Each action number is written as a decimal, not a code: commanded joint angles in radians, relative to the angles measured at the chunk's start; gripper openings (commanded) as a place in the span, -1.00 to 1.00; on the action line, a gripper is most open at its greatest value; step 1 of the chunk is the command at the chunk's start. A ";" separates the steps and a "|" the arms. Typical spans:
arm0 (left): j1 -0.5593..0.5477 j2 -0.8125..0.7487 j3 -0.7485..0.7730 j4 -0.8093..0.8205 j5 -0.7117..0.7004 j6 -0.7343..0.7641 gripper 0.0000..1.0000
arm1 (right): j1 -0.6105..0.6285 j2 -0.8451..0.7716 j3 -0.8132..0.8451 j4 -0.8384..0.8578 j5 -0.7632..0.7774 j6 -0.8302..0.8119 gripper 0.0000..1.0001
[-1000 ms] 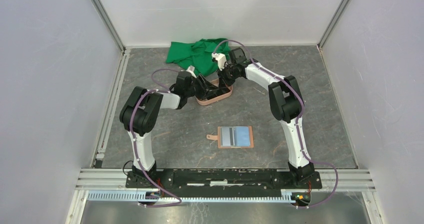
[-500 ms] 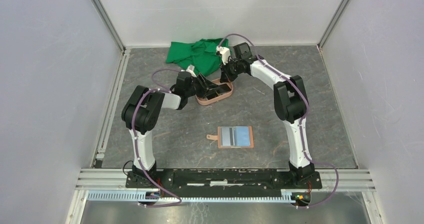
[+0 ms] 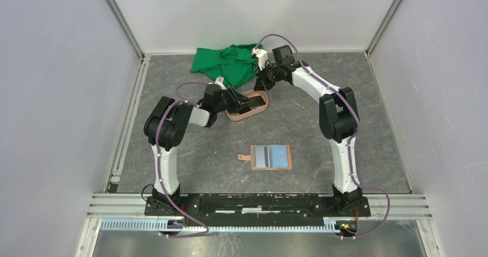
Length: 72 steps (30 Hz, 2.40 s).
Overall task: Put the credit cards into the card holder
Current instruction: Pick up the credit card from the storage box, then insert the credit card into the card holder.
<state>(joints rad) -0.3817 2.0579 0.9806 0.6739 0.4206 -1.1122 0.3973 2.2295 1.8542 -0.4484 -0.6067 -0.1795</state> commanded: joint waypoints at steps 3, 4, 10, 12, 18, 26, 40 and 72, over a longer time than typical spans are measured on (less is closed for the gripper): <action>-0.004 0.023 0.037 0.067 -0.015 -0.051 -0.33 | -0.008 -0.070 -0.005 0.029 -0.030 0.012 -0.95; -0.006 0.027 0.041 0.063 -0.018 -0.049 -0.39 | -0.010 -0.073 -0.006 0.030 -0.030 0.012 -0.95; -0.006 0.024 0.061 0.024 -0.031 -0.013 -0.96 | -0.016 -0.091 -0.018 0.035 -0.043 0.012 -0.95; -0.005 0.008 0.061 0.002 -0.044 0.011 -0.96 | -0.019 -0.102 -0.021 0.034 -0.049 0.012 -0.95; -0.003 -0.101 0.046 -0.071 -0.085 0.134 -0.96 | -0.028 -0.163 -0.028 0.010 -0.111 -0.050 -0.94; -0.003 -0.333 -0.030 -0.143 -0.080 0.390 -0.96 | -0.047 -0.365 -0.125 -0.121 -0.252 -0.344 -0.69; -0.198 -0.743 -0.208 -0.339 0.229 0.760 -0.96 | -0.164 -1.153 -0.847 -0.093 -0.379 -0.591 -0.07; -0.528 -0.673 0.003 -0.858 -0.064 1.050 -0.96 | -0.008 -0.966 -1.093 0.065 -0.557 -0.512 -0.07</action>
<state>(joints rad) -0.9012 1.3964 0.9497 -0.2295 0.3714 -0.1383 0.3672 1.2606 0.7418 -0.3828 -1.1748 -0.6590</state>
